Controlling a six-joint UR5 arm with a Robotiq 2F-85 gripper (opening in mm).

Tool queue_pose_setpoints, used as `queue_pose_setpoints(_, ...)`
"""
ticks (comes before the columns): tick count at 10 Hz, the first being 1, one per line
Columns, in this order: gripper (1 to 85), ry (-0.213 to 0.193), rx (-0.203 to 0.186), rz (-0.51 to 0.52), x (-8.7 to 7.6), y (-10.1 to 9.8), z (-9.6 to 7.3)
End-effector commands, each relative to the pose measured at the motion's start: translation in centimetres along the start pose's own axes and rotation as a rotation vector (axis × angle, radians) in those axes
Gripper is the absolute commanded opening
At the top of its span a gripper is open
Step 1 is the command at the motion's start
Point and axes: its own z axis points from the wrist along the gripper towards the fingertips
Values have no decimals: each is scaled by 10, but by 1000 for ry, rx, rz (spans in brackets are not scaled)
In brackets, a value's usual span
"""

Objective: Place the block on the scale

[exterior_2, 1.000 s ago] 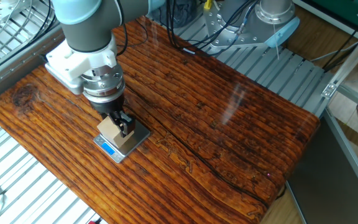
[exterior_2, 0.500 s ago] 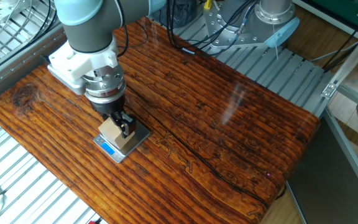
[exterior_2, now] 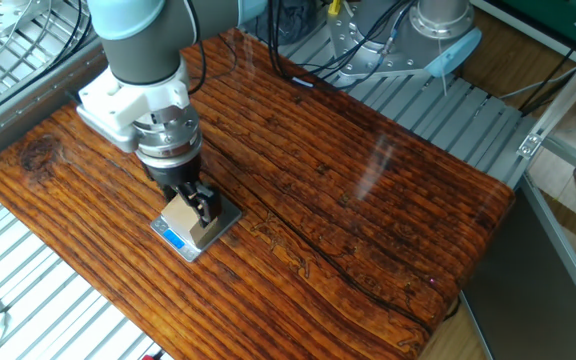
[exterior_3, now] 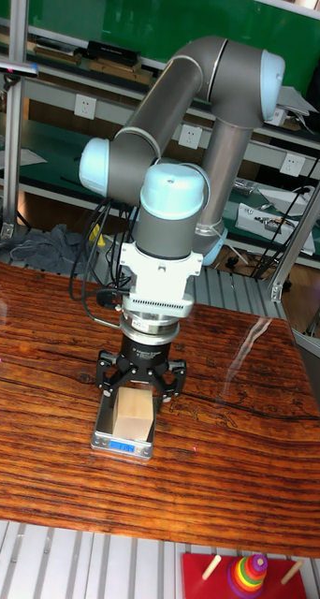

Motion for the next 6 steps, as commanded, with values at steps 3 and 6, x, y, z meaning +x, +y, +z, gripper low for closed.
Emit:
queue_pose_setpoints(3,850,-35,-25,-35,-14,4,-12)
queue_pose_setpoints(6,727,19,81,-98,-24,-18,-37)
